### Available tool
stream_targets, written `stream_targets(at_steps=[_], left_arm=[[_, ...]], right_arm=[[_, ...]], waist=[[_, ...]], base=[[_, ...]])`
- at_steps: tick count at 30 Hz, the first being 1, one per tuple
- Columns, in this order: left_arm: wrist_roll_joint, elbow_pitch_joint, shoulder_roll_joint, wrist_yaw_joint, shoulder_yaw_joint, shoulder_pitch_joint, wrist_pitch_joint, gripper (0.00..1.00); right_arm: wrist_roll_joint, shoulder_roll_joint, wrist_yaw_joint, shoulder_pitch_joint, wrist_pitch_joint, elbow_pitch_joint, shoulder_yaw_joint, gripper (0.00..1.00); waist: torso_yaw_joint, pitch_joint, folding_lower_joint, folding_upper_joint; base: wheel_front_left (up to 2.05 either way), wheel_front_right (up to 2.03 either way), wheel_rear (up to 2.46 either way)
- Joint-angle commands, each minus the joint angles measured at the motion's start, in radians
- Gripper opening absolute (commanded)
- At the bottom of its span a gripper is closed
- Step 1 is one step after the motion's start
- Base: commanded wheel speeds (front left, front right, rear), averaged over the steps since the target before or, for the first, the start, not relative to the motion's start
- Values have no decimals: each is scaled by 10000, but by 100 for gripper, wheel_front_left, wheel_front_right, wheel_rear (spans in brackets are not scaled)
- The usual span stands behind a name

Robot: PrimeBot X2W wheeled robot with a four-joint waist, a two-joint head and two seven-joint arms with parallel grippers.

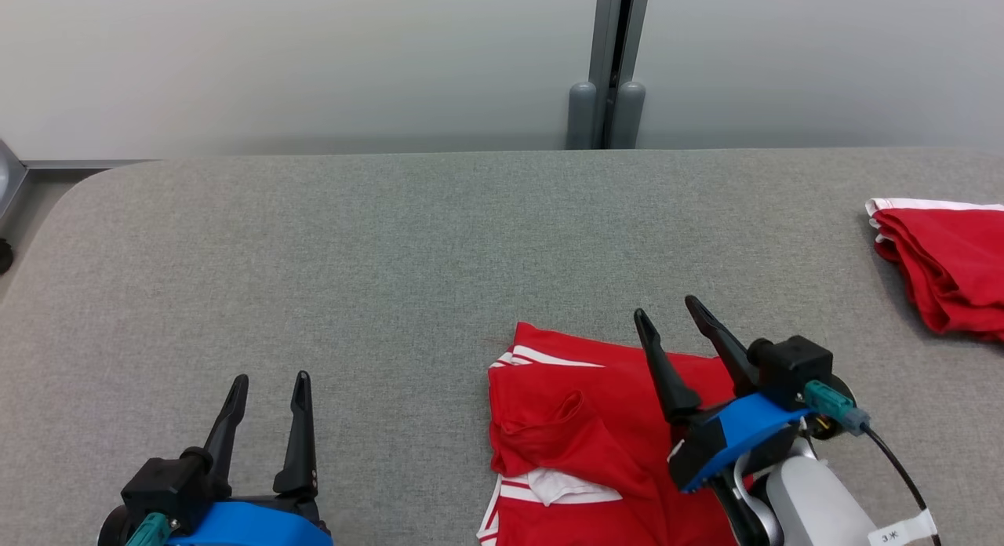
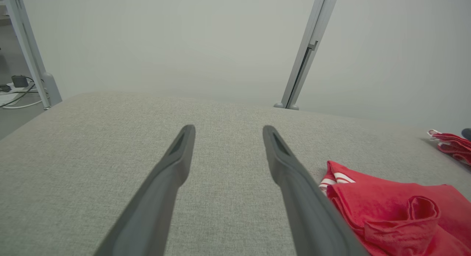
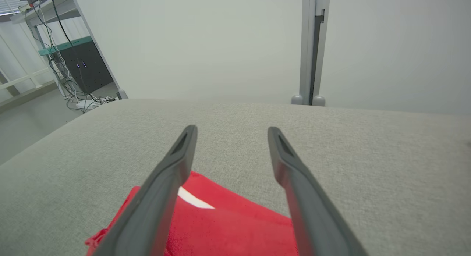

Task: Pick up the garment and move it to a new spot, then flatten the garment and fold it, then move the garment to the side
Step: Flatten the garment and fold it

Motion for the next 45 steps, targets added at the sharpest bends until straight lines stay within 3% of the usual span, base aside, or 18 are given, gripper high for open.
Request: stream_targets(at_steps=[1, 2, 3, 7, 8, 21, 29, 38, 43, 45], left_arm=[[54, 8, 14, -33, -23, -29, -45, 100], [59, 5, 16, -25, -26, -12, -54, 100], [63, 2, 18, -19, -32, 3, -62, 100], [82, -17, 48, -8, -52, 40, -78, 100], [73, -27, 53, -9, -63, 37, -81, 100], [33, -62, 113, 90, -71, 125, -42, 100], [-22, -81, 159, 103, -32, 174, -72, 100], [-51, -52, 137, 147, -35, 166, -99, 100], [-97, -12, 118, 183, 59, 172, -138, 100], [-71, 15, 93, 196, 95, 161, -177, 100]], right_arm=[[-428, -10, 1, 319, 90, -167, -229, 100], [-713, -10, 1, 473, 133, -266, -352, 95], [-955, -10, 1, 638, 178, -372, -473, 49], [-1627, -13, 1, 1137, 479, -558, -560, 4], [-1822, -76, 1, 1226, 550, -546, -468, 0], [-1716, -581, 1, 1161, 1029, 922, 671, 0], [-1151, -587, 1, 786, 787, 1591, 2241, 0], [-278, -606, 1, 728, 983, 1881, 4651, 0], [81, -585, 1, 315, 394, 1783, 4786, 0], [66, -524, 1, 168, 114, 1676, 4534, 35]], waist=[[-19, -15, 0, 0], [-27, -24, 0, 0], [-33, -33, 0, 0], [-27, -69, 0, 0], [-6, -78, 0, 0], [680, -127, 0, 0], [998, -138, 0, 0], [914, -186, 0, 0], [632, -191, 0, 0], [498, -207, 0, 0]], base=[[0, 0, 0], [0, 0, 0], [0, 0, 0], [0, 0, 0], [0, 0, 0], [0, 0, 0], [0, 0, 0], [0, 0, 0], [0, 0, 0], [0, 0, 0]])
